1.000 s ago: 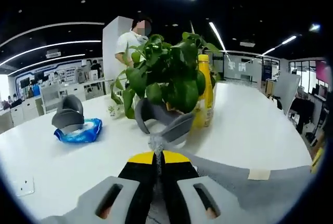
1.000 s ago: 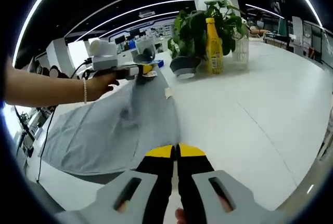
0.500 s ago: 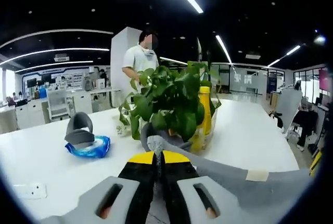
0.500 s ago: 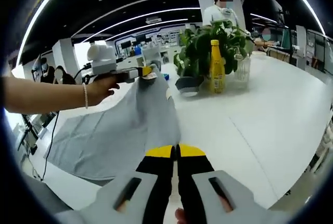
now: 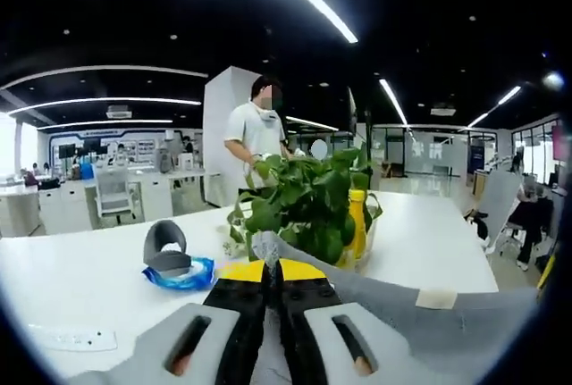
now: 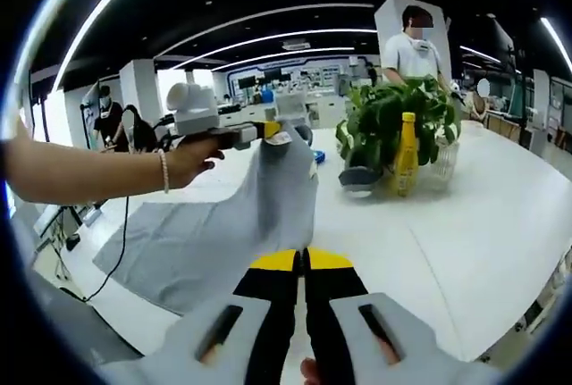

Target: Fold the towel on the table until its edges align and the towel forms a compact rectangular stack.

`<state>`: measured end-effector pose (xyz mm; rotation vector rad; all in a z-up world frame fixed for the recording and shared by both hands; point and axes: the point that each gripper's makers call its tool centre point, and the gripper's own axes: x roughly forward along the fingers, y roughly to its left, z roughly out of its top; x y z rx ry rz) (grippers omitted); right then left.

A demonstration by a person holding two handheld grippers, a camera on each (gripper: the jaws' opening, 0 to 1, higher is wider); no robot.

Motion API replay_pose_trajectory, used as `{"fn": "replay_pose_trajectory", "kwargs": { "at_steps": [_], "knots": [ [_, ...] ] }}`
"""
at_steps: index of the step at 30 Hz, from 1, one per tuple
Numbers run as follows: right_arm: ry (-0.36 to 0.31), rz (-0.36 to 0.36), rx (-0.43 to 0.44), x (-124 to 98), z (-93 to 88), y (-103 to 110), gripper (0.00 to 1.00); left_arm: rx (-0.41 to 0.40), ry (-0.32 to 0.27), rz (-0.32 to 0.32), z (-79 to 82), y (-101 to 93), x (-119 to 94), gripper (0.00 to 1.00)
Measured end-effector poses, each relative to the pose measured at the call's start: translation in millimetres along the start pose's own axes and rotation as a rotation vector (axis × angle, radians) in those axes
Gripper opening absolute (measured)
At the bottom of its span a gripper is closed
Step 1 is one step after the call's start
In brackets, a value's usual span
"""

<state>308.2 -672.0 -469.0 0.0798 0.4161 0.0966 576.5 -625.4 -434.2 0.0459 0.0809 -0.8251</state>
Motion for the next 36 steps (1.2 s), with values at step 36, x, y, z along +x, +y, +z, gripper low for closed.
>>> {"fn": "replay_pose_trajectory", "kwargs": {
  "at_steps": [36],
  "knots": [
    [-0.024,0.301,-0.184,-13.8,38.9,182.6,0.0,-0.02,-0.112,0.149,58.8,93.4,-151.3,0.04]
  ]
}}
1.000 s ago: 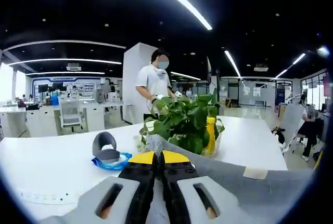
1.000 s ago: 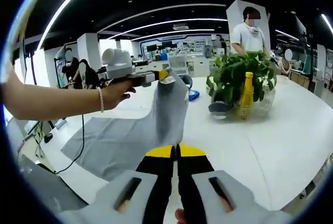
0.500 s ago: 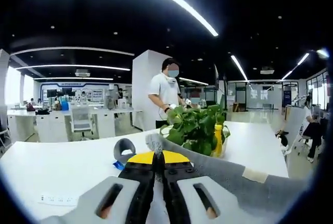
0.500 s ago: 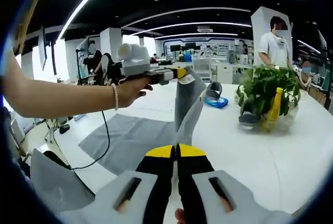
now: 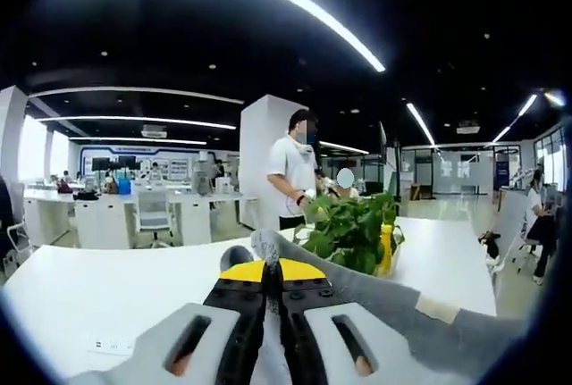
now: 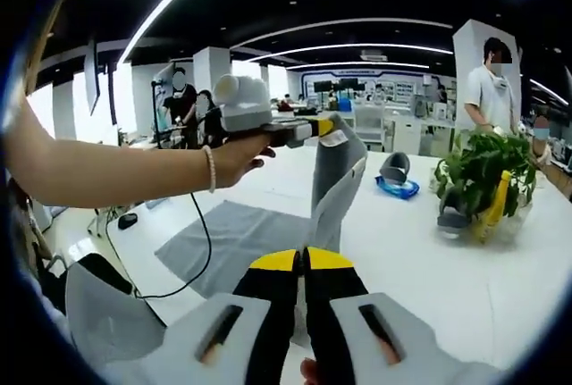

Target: Fold the towel on the table until its edges align and the towel forms a compact rectangular stack.

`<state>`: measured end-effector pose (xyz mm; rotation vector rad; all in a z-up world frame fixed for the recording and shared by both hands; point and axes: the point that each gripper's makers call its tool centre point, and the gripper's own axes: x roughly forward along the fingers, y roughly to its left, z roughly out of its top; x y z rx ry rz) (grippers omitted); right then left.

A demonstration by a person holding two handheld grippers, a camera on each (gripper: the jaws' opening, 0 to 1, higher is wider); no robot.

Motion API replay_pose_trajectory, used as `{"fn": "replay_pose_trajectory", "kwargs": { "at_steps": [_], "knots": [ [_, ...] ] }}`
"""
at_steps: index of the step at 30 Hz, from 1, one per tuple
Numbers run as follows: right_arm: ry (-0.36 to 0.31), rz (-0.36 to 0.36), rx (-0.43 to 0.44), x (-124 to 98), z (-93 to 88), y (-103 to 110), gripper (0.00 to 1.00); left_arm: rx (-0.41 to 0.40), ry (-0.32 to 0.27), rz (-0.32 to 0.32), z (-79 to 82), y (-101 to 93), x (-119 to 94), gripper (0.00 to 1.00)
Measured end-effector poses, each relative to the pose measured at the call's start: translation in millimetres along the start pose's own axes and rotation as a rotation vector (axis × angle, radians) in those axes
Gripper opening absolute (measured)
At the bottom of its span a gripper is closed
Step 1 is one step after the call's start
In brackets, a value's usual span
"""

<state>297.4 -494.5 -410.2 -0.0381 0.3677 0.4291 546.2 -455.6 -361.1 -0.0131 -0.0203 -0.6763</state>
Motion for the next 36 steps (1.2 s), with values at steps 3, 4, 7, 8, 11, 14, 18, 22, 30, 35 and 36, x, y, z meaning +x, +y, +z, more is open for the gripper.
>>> {"fn": "replay_pose_trajectory", "kwargs": {
  "at_steps": [3,4,7,8,11,14,18,22,30,35,36],
  "knots": [
    [0.005,0.009,-0.02,1.7,1.2,11.5,0.0,-0.019,-0.01,0.013,0.3,7.3,-9.4,0.04],
    [0.006,0.011,-0.022,2.3,1.5,14.3,0.0,-0.022,-0.011,0.014,0.3,8.7,-11.6,0.04],
    [0.009,0.019,-0.027,4.5,3.5,24.7,0.0,-0.021,-0.011,0.015,-0.1,14.2,-19.1,0.04],
    [0.009,0.022,-0.03,5.6,4.5,29.3,0.0,-0.024,-0.013,0.017,0.4,17.5,-22.3,0.04],
    [0.009,0.03,-0.035,9.1,6.8,39.6,0.0,-0.035,-0.018,0.025,1.9,25.4,-28.8,0.04],
    [0.011,0.038,-0.042,12.8,8.7,50.3,0.0,-0.038,-0.022,0.027,2.5,30.7,-32.7,0.04],
    [0.006,0.044,-0.053,16.2,12.8,64.1,0.0,-0.043,-0.029,0.026,1.4,38.8,-40.1,0.04],
    [0.007,0.053,-0.065,22.0,13.0,80.6,0.0,-0.057,-0.03,0.017,-1.2,48.6,-47.9,0.04],
    [-0.001,0.072,-0.057,35.9,11.0,111.9,0.0,-0.038,-0.022,0.019,-6.3,77.8,-62.3,0.04],
    [-0.009,0.079,-0.062,47.4,14.6,130.8,0.0,-0.045,-0.028,0.005,-4.3,93.2,-65.9,0.04],
    [-0.011,0.082,-0.062,51.1,16.1,136.4,0.0,-0.047,-0.03,-0.001,-4.0,97.1,-66.5,0.04]
  ]
}}
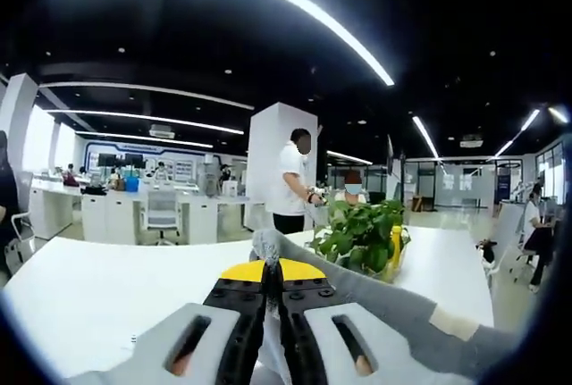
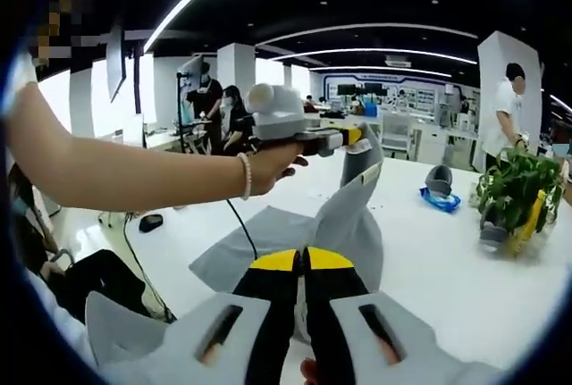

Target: Fold the towel on the table until its edges align and the towel forms a compact rectangular stack.

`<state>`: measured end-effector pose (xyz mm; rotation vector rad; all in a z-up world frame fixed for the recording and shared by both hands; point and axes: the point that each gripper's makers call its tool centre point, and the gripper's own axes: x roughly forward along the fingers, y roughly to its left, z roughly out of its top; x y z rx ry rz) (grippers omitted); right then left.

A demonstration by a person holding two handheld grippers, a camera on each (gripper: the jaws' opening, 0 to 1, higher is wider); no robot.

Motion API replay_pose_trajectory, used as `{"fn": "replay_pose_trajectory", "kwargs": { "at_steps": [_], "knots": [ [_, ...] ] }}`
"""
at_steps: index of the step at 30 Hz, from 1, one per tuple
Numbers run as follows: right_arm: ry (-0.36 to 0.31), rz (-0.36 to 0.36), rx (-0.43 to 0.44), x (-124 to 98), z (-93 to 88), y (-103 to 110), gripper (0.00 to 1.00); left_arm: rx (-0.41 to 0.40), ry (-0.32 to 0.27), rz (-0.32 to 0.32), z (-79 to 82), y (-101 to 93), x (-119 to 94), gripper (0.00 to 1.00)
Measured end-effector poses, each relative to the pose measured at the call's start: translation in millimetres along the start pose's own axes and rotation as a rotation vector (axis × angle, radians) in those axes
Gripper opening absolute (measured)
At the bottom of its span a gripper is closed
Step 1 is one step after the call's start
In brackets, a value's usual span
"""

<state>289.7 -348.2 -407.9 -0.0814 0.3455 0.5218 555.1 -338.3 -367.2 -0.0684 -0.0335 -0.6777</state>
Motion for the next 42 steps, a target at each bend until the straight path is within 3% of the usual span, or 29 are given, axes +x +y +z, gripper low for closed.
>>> {"fn": "replay_pose_trajectory", "kwargs": {
  "at_steps": [12,18,29,42],
  "knots": [
    [-0.012,0.093,-0.057,40.8,15.8,61.2,0.0,-0.03,-0.011,-0.023,-6.2,43.1,-12.5,0.04],
    [-0.009,0.157,-0.11,66.4,19.7,95.4,0.0,-0.046,-0.007,0.0,-11.2,77.9,-26.9,0.04],
    [0.025,0.242,-0.109,105.6,14.0,124.9,0.0,-0.083,0.002,0.056,-25.5,125.8,-51.4,0.04],
    [0.069,0.297,-0.138,130.1,3.2,145.9,0.0,-0.094,0.016,0.091,-42.1,154.4,-61.5,0.04]
  ]
}}
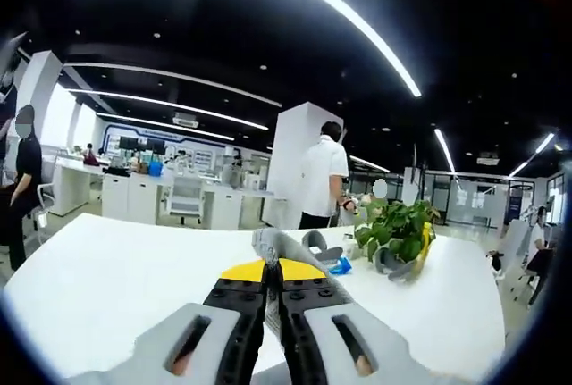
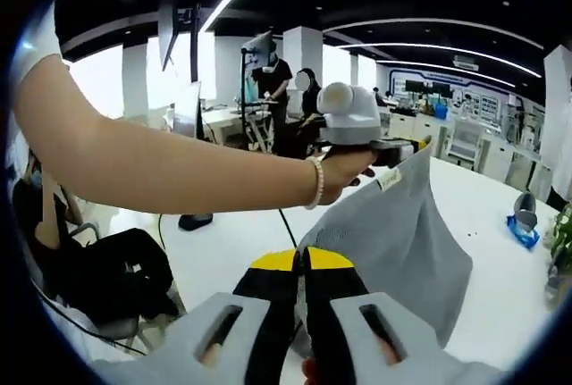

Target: Fold the towel on the table until its edges align and the towel forms a compact rectangular stack.

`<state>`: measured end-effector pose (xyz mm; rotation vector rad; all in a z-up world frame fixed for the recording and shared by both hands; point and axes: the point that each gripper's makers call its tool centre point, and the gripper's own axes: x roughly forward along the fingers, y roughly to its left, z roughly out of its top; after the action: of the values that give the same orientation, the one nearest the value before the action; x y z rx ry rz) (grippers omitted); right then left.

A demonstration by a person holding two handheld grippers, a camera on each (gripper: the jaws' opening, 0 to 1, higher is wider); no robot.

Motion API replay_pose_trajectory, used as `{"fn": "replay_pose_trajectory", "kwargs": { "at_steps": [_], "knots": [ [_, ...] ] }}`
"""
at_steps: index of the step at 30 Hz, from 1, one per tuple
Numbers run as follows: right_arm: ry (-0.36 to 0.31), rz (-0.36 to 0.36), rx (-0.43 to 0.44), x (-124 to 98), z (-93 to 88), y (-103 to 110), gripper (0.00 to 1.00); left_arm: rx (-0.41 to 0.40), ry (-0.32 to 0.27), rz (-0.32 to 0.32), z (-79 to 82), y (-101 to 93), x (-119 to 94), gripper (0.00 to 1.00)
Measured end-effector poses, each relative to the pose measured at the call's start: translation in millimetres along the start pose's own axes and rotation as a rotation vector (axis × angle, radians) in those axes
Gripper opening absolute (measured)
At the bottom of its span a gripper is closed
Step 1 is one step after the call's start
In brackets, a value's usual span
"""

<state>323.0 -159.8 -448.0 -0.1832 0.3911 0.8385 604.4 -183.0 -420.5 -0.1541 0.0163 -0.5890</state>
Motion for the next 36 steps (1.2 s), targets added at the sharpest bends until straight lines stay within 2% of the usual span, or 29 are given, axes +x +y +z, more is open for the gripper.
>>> {"fn": "replay_pose_trajectory", "kwargs": {
  "at_steps": [5,8,14,20,29,36],
  "knots": [
    [0.007,0.028,-0.002,12.4,-2.4,6.6,0.0,-0.007,0.001,0.004,-6.3,13.6,-4.6,0.04],
    [0.014,0.043,-0.002,20.2,-5.2,10.3,0.0,-0.041,0.018,0.011,-13.0,23.8,-6.3,0.04],
    [0.034,0.086,0.004,34.9,-10.8,18.9,0.0,-0.026,0.02,0.024,-22.4,32.1,-13.9,0.04],
    [0.056,0.102,-0.003,43.7,-23.3,22.2,0.0,-0.059,0.043,0.063,-42.5,54.7,-28.1,0.04],
    [0.095,0.129,0.044,56.1,-41.3,29.2,0.0,-0.049,0.083,0.088,-65.8,67.6,-41.2,0.04],
    [0.109,0.166,0.059,59.7,-45.7,40.8,0.0,-0.062,0.112,0.119,-85.8,81.8,-54.6,0.04]
  ]
}}
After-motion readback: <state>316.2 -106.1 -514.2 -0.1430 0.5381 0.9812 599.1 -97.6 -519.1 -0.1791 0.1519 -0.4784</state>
